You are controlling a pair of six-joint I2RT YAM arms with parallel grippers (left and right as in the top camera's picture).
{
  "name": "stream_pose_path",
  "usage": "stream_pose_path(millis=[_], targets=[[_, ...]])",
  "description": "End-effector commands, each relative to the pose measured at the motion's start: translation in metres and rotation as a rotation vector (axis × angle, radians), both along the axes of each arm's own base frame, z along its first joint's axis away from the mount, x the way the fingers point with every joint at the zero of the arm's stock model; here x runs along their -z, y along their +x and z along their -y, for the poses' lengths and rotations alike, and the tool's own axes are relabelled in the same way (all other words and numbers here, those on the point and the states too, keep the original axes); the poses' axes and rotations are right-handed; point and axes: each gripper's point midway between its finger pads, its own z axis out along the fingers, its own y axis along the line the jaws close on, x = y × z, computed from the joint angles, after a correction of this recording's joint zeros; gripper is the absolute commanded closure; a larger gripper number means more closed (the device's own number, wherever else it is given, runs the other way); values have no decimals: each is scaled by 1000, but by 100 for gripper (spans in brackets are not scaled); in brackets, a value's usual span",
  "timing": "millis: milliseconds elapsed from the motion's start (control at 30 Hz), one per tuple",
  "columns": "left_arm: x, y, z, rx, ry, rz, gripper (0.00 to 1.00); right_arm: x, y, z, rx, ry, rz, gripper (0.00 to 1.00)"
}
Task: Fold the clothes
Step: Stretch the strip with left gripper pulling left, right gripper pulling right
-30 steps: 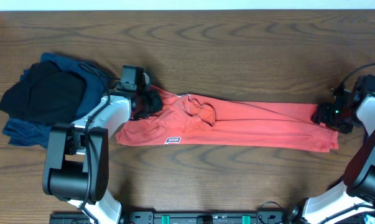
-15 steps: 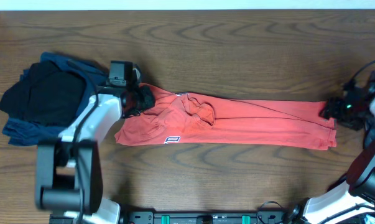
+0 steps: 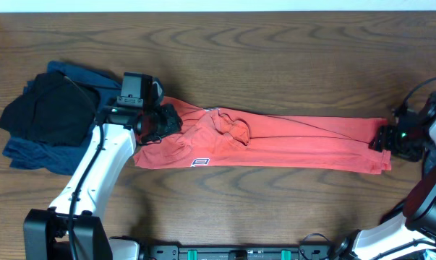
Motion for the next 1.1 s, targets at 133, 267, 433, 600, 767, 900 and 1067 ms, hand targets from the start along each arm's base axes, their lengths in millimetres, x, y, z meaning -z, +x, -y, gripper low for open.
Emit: stream_pose_path(millis=[133,267,433,600,767,900,1067], targets=[[-4,2,1,6,4,10,61,22,-13,-5,-30,1,-12,33],[-4,2,1,6,4,10,60,28,-9,-13,-32,36,24,34],[-4,1,1,6,5,1,60,28,3,-28,-66,87,89,40],[-2,-3,1,6,8,-14,60,27,8,-35,-96,86,98,51],[-1,-6,0,6,9,-27,60,27,12,-37,-114,86,111,92],[0,-9,0,7,12,-41,60,26,15,-35,-98,79,122,99],[4,-17,-4,18,30,-71,60,20,10,-5,53,-51,38,99]])
